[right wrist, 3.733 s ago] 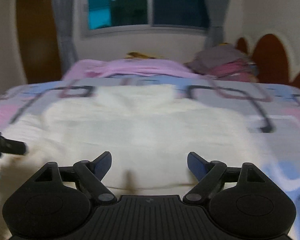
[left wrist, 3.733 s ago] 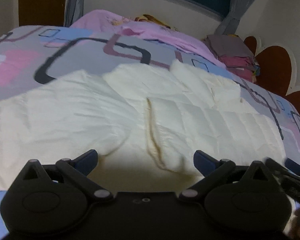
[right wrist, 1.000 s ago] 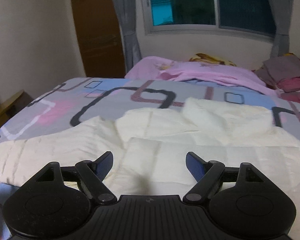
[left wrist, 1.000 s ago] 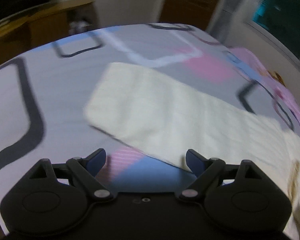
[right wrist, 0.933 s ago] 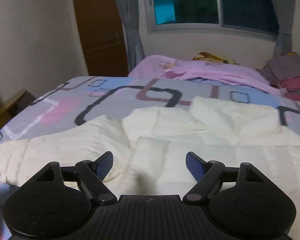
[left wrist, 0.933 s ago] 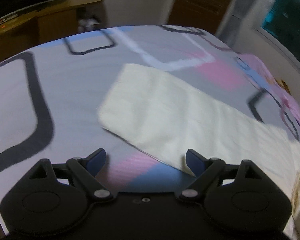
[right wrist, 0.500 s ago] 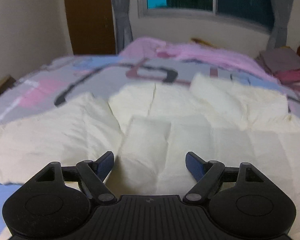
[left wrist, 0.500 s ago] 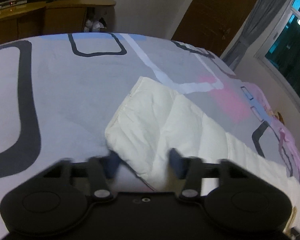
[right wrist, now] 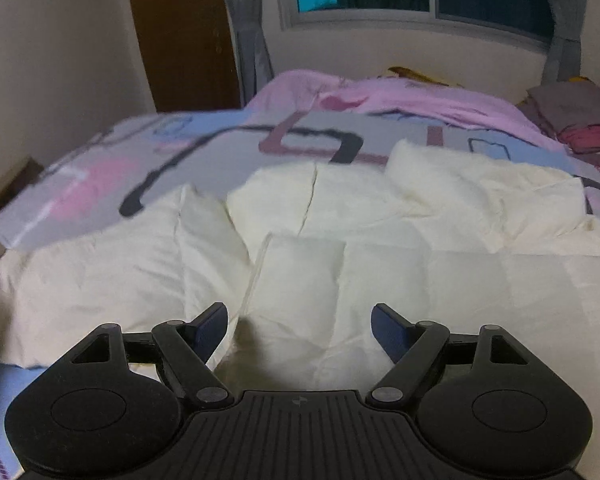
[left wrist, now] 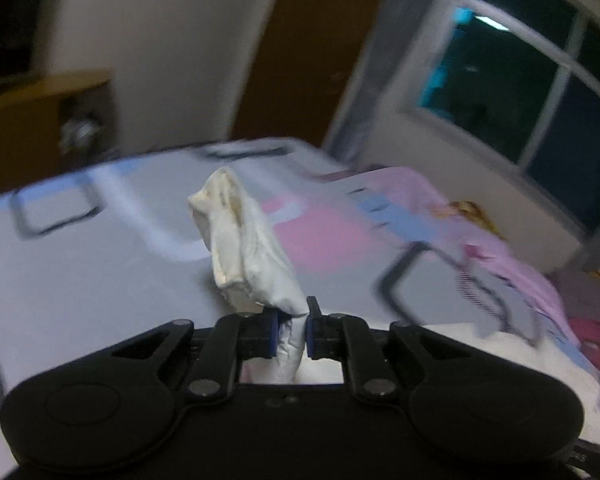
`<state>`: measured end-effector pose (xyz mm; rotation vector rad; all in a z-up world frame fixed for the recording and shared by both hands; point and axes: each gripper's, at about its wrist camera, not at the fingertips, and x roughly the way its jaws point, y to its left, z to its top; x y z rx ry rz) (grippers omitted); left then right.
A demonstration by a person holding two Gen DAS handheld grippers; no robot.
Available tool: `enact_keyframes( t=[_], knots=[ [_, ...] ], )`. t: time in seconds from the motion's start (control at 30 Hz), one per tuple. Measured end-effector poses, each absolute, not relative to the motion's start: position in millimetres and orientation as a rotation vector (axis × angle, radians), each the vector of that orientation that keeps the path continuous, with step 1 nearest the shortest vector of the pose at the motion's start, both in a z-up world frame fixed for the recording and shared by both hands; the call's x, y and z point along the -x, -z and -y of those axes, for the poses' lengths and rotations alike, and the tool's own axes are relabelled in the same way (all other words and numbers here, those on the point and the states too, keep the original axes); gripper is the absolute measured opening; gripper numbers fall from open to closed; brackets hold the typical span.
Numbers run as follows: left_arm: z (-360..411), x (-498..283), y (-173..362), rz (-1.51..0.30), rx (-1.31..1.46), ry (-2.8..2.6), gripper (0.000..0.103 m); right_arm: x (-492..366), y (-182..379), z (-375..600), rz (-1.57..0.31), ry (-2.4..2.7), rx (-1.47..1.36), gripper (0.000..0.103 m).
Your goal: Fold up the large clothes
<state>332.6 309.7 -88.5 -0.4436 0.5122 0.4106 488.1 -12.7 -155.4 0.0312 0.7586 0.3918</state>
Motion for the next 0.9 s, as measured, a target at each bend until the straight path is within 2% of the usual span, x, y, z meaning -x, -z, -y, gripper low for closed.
enact_keyframes(
  t=[0.37, 0.5, 0.67, 0.73, 0.8, 0.83, 0.9],
  knots=[
    [-165.7, -396.8, 69.7, -0.502, 0.301, -0.004, 0.012, -467.6, 132.6, 75.9, -0.723, -0.327, -0.088, 0.079],
    [-99.7, -421.0, 82.9, -0.53, 0.238, 0.15, 0.012, -459.6, 127.0, 105.4, -0.707, -0.282, -0.101, 0.079],
    [-34.4, -442.0, 122.6, -0.655, 0.156, 0.271, 0.012, -452.8, 126.5, 145.1, -0.722, -0.23, -0.15, 0.079],
    [-17.6, -443.0, 138.2, -0.702, 0.109, 0.286, 0.016, -450.4, 126.5, 156.5, -0.724, -0.217, -0.171, 0.079],
    [-7.9, -444.5, 152.3, -0.743, 0.076, 0.288, 0.03, -449.0, 125.5, 163.1, -0.724, -0.207, -0.18, 0.079],
    [-5.3, -443.4, 156.9, -0.764, 0.059, 0.294, 0.033, -449.5, 124.9, 165.1, -0.722, -0.208, -0.183, 0.079],
    [-5.0, -437.4, 159.9, -0.777, 0.039, 0.292, 0.066, -448.8, 124.0, 166.4, -0.721, -0.218, -0.191, 0.079]
  ],
)
